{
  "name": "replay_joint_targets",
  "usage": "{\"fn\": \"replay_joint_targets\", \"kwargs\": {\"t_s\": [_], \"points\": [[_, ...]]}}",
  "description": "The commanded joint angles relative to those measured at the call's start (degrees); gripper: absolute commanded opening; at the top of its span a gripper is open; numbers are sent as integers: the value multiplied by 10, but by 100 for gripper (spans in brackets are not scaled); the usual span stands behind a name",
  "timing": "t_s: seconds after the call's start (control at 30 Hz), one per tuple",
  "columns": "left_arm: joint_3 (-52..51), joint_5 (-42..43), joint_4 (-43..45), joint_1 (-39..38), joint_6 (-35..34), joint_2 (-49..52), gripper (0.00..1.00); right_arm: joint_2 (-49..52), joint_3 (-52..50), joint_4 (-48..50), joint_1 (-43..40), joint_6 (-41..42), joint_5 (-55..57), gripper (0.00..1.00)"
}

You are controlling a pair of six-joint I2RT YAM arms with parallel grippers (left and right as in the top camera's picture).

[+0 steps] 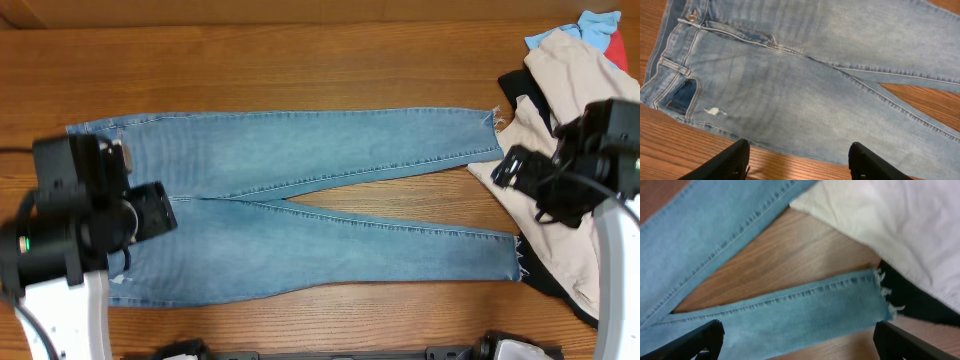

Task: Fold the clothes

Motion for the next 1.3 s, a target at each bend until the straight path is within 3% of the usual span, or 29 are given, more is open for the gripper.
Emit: {"fn": "replay_joint_targets", "kwargs": {"t_s": [0.0, 0.2, 0.33, 0.43, 0.63, 0.77, 1.0, 1.27], "points": [[-41, 3, 14, -2, -16, -50, 67, -47, -51, 6, 2, 30, 13, 100], [-134, 12, 54, -2, -65, -112, 68, -141, -167, 33, 2, 65, 12, 100], [-206, 27, 86, -1, -113, -127, 75, -187, -214, 67, 2, 112, -22, 100], [-264, 27, 123, -1, -136, -127, 88, -190, -228, 67, 2, 134, -22, 100], [-362, 28, 200, -1, -181, -103, 86, -162, -248, 84, 2, 134, -22, 100], [-376, -35, 189, 1, -240, -78, 76, -138, -276, 106, 2, 134, -35, 100], [-362, -61, 194, 57, -263, -79, 84, -102, -301, 135, 3, 134, -45, 100], [-362, -52, 159, 162, -259, -78, 86, -72, -323, 120, 2, 167, -59, 100]]}}
